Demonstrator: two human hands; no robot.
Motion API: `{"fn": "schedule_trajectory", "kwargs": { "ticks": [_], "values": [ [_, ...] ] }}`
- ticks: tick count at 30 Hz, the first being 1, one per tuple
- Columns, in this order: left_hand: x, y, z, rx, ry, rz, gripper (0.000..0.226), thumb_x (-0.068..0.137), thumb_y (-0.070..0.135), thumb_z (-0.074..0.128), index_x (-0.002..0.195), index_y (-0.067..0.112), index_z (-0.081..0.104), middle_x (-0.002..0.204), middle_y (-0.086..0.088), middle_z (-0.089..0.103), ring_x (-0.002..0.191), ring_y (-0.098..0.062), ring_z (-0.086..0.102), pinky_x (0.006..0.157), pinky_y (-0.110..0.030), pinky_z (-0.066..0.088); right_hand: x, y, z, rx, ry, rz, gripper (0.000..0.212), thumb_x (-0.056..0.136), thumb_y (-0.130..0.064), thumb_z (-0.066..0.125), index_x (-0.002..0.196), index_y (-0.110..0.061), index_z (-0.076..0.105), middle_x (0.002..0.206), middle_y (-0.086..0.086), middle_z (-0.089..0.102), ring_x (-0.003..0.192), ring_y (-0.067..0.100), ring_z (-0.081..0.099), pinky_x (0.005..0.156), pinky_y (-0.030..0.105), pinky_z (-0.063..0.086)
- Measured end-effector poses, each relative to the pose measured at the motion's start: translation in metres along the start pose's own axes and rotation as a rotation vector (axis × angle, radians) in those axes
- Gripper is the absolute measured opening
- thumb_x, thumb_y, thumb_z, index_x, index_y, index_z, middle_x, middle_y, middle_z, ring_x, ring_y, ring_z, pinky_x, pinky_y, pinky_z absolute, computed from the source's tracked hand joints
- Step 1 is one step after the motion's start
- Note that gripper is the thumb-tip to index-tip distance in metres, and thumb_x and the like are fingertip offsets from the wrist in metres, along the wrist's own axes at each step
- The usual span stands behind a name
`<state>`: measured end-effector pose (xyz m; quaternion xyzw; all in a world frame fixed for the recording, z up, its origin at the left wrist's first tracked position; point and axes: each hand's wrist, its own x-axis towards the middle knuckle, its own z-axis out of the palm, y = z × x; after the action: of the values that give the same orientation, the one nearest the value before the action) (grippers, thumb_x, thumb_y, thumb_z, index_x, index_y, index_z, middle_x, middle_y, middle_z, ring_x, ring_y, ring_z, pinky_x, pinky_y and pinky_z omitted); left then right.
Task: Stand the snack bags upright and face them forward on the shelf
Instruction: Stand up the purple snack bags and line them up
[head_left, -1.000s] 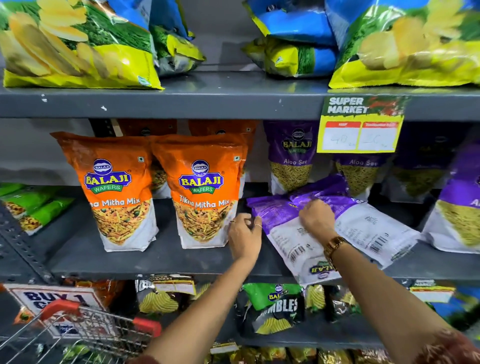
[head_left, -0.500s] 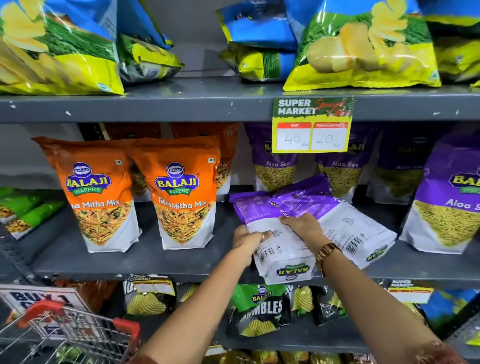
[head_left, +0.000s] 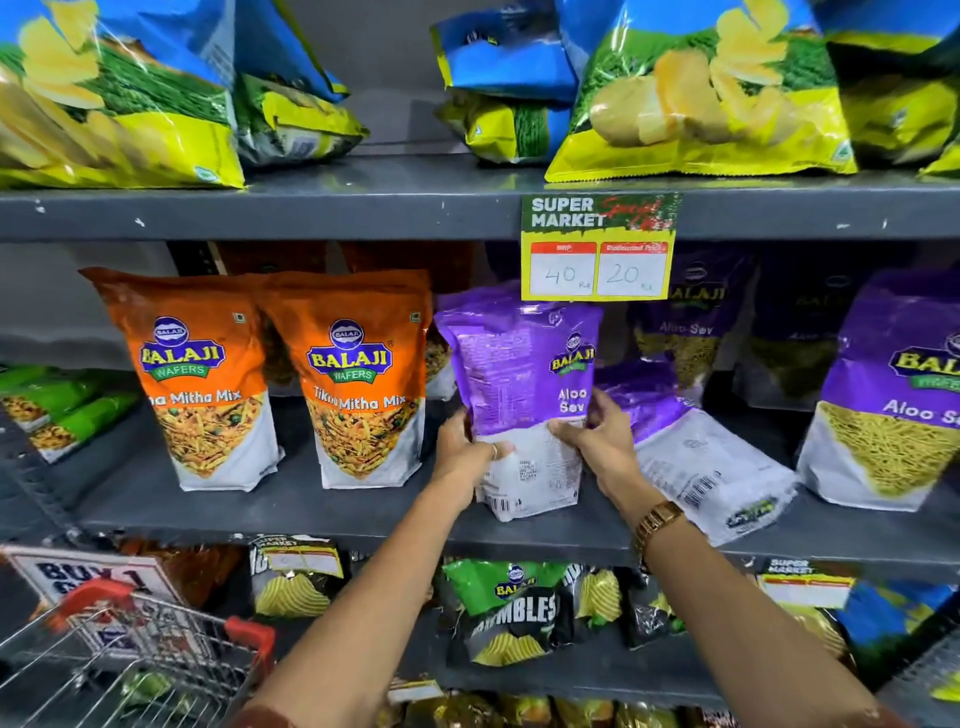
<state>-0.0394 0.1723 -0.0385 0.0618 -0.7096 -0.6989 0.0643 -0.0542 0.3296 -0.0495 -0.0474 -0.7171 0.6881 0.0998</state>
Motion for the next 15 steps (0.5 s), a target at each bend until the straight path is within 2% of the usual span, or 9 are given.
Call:
{"fn": "schedule_trajectory", "kwargs": {
  "ticks": [2, 4, 6, 8, 10, 12, 14, 15],
  "values": [
    [0.000, 0.000, 0.003, -0.005, -0.036, -0.011, 0.050, 0.065, -0.018, 0.066, 0.111, 0.001, 0.059, 0.098, -0.006, 0.062, 0.089, -0.019, 0.057, 0.061, -0.021, 0.046, -0.001, 0.004, -0.001, 0.019, -0.006, -0.010, 0.054, 0.068, 0.012, 0.070, 0.117, 0.001, 0.050, 0.104, 0.017, 0.064, 0.066, -0.001, 0.065, 0.062, 0.011, 0.054],
    [0.002, 0.000, 0.003, 0.018, -0.048, -0.024, 0.048, 0.066, -0.016, 0.066, 0.109, 0.004, 0.059, 0.094, -0.003, 0.063, 0.086, -0.019, 0.058, 0.063, -0.022, 0.045, -0.003, 0.004, -0.002, 0.042, -0.005, 0.001, 0.054, 0.070, 0.009, 0.070, 0.118, 0.001, 0.049, 0.103, 0.014, 0.063, 0.073, 0.007, 0.064, 0.060, 0.008, 0.052],
    [0.003, 0.001, 0.001, -0.008, -0.054, -0.056, 0.035, 0.063, -0.013, 0.062, 0.091, 0.007, 0.060, 0.077, 0.003, 0.063, 0.073, -0.017, 0.054, 0.063, -0.023, 0.042, -0.007, 0.003, 0.000, 0.043, 0.019, -0.017, 0.053, 0.073, 0.004, 0.069, 0.121, -0.001, 0.047, 0.105, 0.011, 0.061, 0.085, 0.015, 0.060, 0.069, 0.012, 0.052],
    [0.004, 0.002, -0.003, -0.210, -0.046, -0.098, 0.017, 0.052, -0.004, 0.047, 0.064, 0.008, 0.050, 0.046, 0.010, 0.055, 0.057, -0.016, 0.040, 0.051, -0.023, 0.033, -0.015, 0.006, 0.002, -0.005, 0.105, -0.092, 0.055, 0.078, -0.004, 0.067, 0.127, -0.003, 0.043, 0.114, 0.007, 0.056, 0.097, 0.017, 0.055, 0.085, 0.025, 0.048],
    [0.008, 0.005, -0.006, -0.482, 0.010, -0.174, 0.014, 0.055, 0.000, 0.038, 0.058, 0.011, 0.046, 0.033, 0.008, 0.052, 0.055, -0.017, 0.039, 0.051, -0.024, 0.032, -0.024, 0.014, 0.003, -0.054, 0.269, -0.176, 0.048, 0.080, -0.010, 0.066, 0.122, -0.008, 0.044, 0.113, 0.007, 0.053, 0.098, 0.019, 0.053, 0.086, 0.032, 0.047],
    [0.016, 0.004, -0.007, -0.519, 0.030, -0.255, 0.029, 0.080, 0.002, 0.031, 0.062, 0.012, 0.050, 0.036, 0.008, 0.061, 0.060, -0.017, 0.049, 0.057, -0.024, 0.038, -0.033, 0.022, 0.003, -0.100, 0.344, -0.257, 0.031, 0.081, -0.015, 0.065, 0.107, -0.015, 0.047, 0.097, 0.006, 0.053, 0.084, 0.021, 0.053, 0.071, 0.028, 0.050],
    [0.025, -0.004, -0.005, -0.433, -0.004, -0.275, 0.042, 0.094, 0.021, 0.027, 0.064, 0.015, 0.056, 0.050, 0.004, 0.070, 0.069, -0.018, 0.057, 0.063, -0.026, 0.044, -0.039, 0.029, 0.005, -0.182, 0.257, -0.298, 0.028, 0.082, -0.021, 0.064, 0.102, -0.018, 0.045, 0.088, 0.003, 0.052, 0.076, 0.018, 0.051, 0.062, 0.021, 0.047],
    [0.027, -0.010, -0.002, -0.384, -0.040, -0.277, 0.044, 0.095, 0.027, 0.027, 0.065, 0.017, 0.059, 0.062, 0.000, 0.073, 0.072, -0.018, 0.059, 0.065, -0.027, 0.046, -0.042, 0.031, 0.006, -0.227, 0.195, -0.300, 0.030, 0.082, -0.026, 0.064, 0.104, -0.018, 0.045, 0.090, 0.003, 0.052, 0.076, 0.016, 0.050, 0.064, 0.019, 0.046]
  ]
}}
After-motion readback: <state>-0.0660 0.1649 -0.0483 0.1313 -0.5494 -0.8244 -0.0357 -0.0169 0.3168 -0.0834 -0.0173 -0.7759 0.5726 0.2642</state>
